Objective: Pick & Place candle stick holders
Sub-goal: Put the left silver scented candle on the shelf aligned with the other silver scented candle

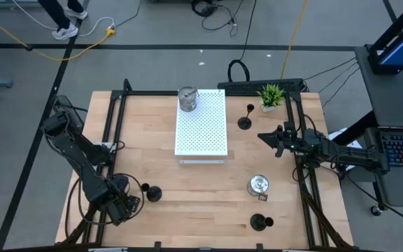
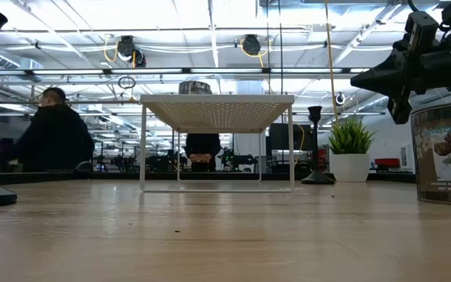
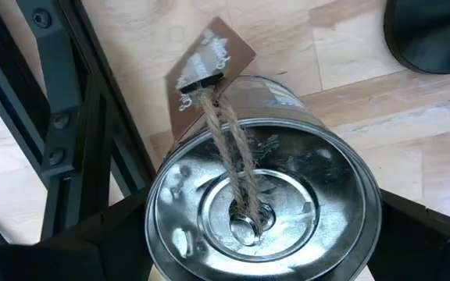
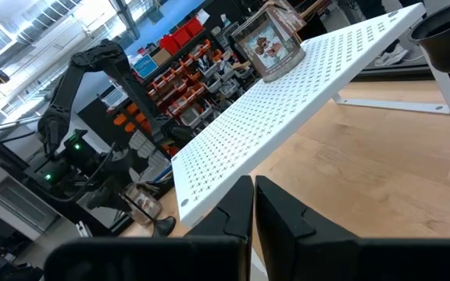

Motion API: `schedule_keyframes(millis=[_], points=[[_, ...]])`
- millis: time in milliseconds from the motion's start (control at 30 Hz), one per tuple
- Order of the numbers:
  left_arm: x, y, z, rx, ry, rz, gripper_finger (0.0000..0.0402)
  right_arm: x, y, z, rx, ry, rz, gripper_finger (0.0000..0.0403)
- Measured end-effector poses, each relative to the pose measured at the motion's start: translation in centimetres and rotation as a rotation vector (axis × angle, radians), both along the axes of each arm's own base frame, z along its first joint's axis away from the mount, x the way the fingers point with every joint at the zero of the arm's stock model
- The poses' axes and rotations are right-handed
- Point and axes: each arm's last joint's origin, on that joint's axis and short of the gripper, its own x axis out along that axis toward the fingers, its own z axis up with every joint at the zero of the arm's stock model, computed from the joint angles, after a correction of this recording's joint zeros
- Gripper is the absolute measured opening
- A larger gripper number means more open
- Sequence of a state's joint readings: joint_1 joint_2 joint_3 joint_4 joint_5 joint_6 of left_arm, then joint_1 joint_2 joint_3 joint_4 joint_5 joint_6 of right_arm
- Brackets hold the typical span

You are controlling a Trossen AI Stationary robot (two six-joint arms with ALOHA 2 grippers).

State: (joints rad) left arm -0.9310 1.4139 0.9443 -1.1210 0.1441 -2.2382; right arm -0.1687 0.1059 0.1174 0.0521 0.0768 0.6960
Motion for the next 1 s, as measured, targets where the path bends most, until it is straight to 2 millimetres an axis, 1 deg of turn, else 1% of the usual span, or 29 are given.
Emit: schedule_keyframes(millis=[167, 333, 500, 567, 800, 1000], points=[[-0.6, 0.8, 0.9, 0.005, -0.004, 0.017, 0.0354, 0.0, 0.0, 0.0, 0.001, 0.0, 0.0, 0.0009], [-1.4, 2.0, 2.2, 0.016, -0.012, 0.056, 0.0354, 0.0, 0.0, 0.0, 0.019, -0.005, 0.0, 0.0009], [-2.1, 3.4, 3.6, 0.031, -0.105, 0.116, 0.0354, 0.0, 0.0, 0.0, 0.025, -0.006, 0.001, 0.0009], [-2.3, 4.0, 4.1, 0.043, -0.135, 0.138, 0.0354, 0.0, 0.0, 0.0, 0.025, -0.007, 0.001, 0.0009], [-3.0, 7.0, 5.5, 0.11, -0.155, 0.164, 0.0354, 0.0, 0.0, 0.0, 0.025, -0.006, 0.001, 0.0009], [-2.9, 9.4, 6.4, 0.136, -0.234, 0.173, 0.0354, 0.0, 0.0, 0.0, 0.025, -0.006, 0.001, 0.0009]])
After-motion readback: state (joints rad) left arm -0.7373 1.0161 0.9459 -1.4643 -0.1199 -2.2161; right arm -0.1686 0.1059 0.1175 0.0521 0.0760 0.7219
